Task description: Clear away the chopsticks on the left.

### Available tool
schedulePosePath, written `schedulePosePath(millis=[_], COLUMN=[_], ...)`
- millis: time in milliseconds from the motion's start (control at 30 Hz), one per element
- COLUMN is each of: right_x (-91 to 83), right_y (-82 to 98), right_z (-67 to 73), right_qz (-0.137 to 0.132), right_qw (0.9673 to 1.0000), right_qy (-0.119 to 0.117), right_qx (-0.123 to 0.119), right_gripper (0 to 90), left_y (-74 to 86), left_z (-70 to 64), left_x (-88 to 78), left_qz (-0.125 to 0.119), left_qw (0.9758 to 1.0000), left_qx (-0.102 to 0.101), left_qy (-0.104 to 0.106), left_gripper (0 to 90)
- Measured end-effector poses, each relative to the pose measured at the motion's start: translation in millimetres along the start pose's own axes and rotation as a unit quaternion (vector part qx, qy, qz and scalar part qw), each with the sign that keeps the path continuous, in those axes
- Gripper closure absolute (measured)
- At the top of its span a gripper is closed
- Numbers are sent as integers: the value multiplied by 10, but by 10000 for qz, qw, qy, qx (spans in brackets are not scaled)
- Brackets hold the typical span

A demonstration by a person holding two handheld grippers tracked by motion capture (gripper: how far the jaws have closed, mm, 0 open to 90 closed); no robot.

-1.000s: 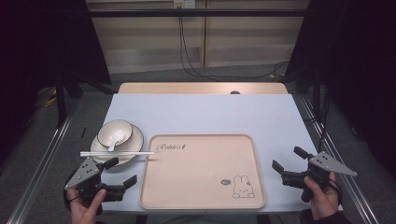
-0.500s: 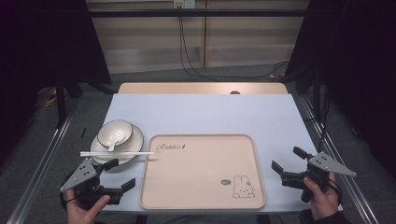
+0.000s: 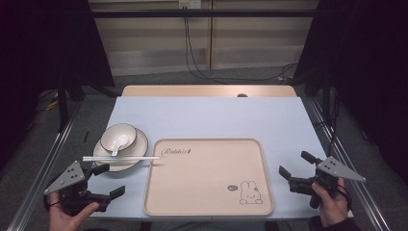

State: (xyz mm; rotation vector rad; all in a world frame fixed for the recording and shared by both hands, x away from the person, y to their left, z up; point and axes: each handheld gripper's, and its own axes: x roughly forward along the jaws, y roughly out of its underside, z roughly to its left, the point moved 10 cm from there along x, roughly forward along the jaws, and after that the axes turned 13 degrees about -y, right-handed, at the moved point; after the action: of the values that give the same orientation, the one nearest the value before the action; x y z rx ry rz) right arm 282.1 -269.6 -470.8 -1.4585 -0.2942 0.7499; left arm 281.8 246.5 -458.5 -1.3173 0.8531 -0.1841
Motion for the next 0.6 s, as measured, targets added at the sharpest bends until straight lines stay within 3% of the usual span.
schedulePosePath(millis=[133, 267, 367, 400, 467, 600], right_x=[9, 6, 0, 0, -3, -5], right_y=[14, 9, 14, 14, 14, 17], right_z=[6, 4, 12, 12, 2, 7], right_qz=[51, 16, 41, 41, 29, 40], right_qw=[10000, 10000, 10000, 10000, 10000, 10000], right_qy=[-14, 10, -25, -25, -3, -12], right_qx=[-18, 17, -19, -19, -15, -7], right_gripper=[17, 19, 19, 19, 18, 18], left_y=[-9, 0, 21, 21, 34, 92], left_z=[106, 215, 337, 337, 470, 612], left_x=[20, 56, 83, 83, 103, 144], left_qz=[172, 348, 472, 472, 490, 632], left_qw=[9997, 9990, 9979, 9979, 9967, 9957], left_qx=[-58, 115, 386, 386, 615, 662], left_qy=[177, 250, 213, 213, 212, 149], left_gripper=[40, 42, 57, 56, 68, 84])
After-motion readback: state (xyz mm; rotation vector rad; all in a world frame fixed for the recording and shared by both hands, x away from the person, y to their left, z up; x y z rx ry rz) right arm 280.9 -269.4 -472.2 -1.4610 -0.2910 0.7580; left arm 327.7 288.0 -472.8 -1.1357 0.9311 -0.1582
